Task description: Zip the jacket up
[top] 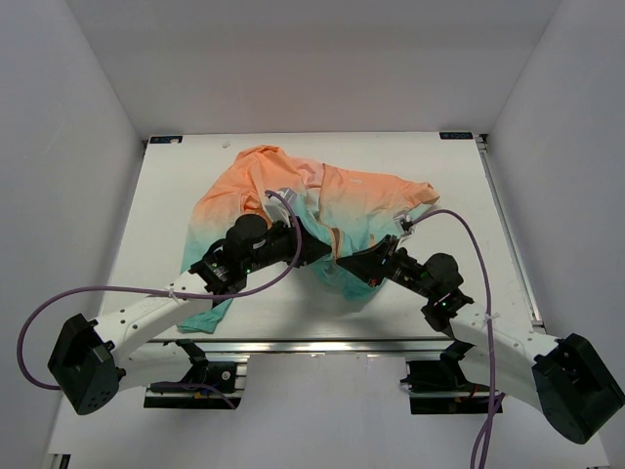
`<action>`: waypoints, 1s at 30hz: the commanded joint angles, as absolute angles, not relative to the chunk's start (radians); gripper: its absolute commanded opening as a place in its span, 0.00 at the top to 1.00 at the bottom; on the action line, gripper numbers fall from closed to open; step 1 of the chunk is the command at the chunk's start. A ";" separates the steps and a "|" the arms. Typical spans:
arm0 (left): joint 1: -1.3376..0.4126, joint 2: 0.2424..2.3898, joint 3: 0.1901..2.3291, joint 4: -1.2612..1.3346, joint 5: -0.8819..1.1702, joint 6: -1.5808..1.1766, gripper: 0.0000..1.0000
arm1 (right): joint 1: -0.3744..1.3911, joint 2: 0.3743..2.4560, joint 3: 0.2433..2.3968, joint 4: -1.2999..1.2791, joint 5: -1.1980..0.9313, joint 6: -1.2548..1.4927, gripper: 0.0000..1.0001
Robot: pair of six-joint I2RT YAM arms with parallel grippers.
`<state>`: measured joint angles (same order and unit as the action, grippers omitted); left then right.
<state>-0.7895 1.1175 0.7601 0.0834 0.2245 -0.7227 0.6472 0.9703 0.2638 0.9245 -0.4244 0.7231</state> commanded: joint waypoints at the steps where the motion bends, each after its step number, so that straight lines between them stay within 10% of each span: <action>1: -0.793 1.092 0.744 0.120 0.256 -0.726 1.00 | 0.640 0.982 0.290 1.034 -0.410 0.733 1.00; 30: -0.793 1.057 0.709 0.129 0.348 -0.704 1.00 | 0.614 1.005 0.311 1.092 -0.350 0.753 1.00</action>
